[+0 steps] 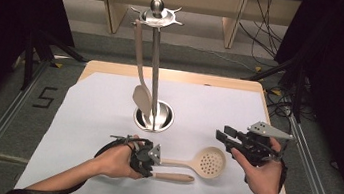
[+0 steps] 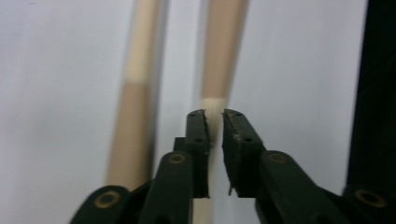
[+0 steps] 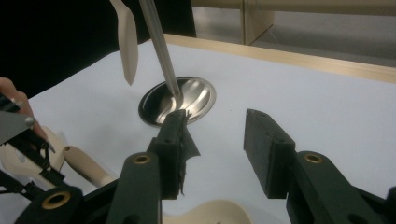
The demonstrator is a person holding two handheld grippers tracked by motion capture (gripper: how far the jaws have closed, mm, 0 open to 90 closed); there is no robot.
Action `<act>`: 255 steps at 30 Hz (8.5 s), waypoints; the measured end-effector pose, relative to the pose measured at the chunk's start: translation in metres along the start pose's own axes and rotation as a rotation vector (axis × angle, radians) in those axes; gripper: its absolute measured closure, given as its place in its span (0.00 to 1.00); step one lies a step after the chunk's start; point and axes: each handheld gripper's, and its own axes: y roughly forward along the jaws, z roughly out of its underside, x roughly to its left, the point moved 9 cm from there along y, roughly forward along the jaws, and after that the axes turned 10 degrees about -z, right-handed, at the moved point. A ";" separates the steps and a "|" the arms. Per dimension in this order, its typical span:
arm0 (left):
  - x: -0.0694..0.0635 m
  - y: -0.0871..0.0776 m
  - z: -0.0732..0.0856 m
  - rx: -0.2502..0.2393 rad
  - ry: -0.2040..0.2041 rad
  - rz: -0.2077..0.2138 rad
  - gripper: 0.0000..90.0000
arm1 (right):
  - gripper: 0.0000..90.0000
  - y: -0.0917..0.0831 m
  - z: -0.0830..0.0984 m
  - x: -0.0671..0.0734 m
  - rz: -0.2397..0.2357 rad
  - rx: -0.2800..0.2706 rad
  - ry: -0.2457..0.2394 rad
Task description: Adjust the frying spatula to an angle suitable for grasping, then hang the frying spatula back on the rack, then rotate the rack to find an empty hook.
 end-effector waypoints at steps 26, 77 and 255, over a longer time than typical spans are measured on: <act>0.000 0.014 0.015 0.195 0.026 0.095 0.80 | 0.67 0.001 0.001 -0.002 0.001 0.001 -0.018; 0.018 -0.044 -0.001 -0.341 -0.322 -0.009 0.87 | 0.56 0.011 -0.009 0.024 -0.022 -0.017 0.007; 0.126 -0.163 -0.078 -0.755 -0.490 -0.236 0.86 | 0.66 0.021 -0.010 0.003 0.026 -0.013 -0.012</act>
